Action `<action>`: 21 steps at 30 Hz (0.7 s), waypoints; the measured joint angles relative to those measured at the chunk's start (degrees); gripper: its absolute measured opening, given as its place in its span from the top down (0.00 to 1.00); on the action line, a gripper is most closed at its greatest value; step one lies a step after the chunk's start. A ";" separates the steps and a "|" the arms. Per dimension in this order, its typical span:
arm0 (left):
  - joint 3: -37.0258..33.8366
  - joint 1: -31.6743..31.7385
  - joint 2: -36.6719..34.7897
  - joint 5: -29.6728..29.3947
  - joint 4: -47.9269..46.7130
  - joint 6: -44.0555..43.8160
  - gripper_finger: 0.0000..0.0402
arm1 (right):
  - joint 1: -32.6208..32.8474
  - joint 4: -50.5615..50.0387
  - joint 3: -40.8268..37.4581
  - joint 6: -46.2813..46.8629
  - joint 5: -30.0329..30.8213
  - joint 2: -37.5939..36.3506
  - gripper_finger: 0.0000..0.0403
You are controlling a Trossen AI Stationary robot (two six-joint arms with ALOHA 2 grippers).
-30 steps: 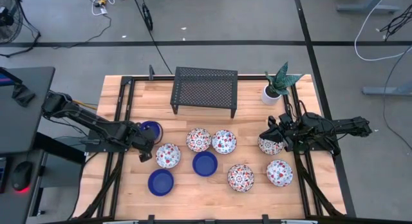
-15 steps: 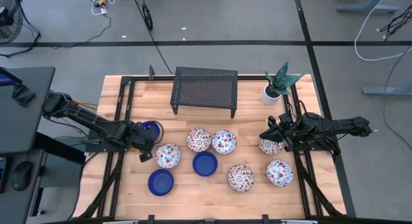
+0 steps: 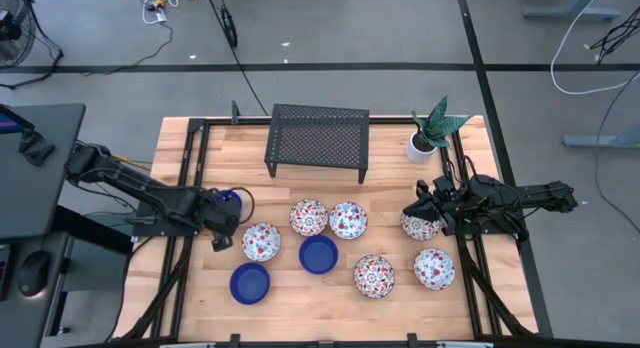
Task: Pick & Place Mini bowls
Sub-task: Put the top blue bowl on the shelf
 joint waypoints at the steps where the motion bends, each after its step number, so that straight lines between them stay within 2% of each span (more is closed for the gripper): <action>1: 2.12 0.00 0.00 -1.19 -2.58 0.04 0.99 | 0.00 0.00 0.00 0.00 0.00 -0.01 0.95; 5: 13.06 0.26 0.00 -8.00 -12.16 1.49 0.99 | 0.02 0.00 0.02 0.00 0.01 0.00 0.95; 7: 19.47 1.38 0.09 -11.81 -13.26 4.71 0.99 | 0.00 -0.02 0.01 0.00 0.01 -0.01 0.95; 10: 29.39 4.82 1.85 -16.90 -11.40 13.86 0.99 | 0.02 -0.01 0.01 0.00 0.00 0.00 0.95; 12: 36.05 8.13 4.45 -18.29 -9.40 21.44 0.99 | 0.02 -0.01 0.02 0.00 0.01 0.00 0.95; 16: 47.97 16.61 12.16 -16.32 -5.57 37.61 1.00 | 0.00 0.00 0.01 0.00 0.00 -0.01 0.95; 21: 59.05 28.74 23.31 -7.15 -3.23 53.90 1.00 | 0.00 -0.02 0.02 0.00 -0.01 -0.01 0.95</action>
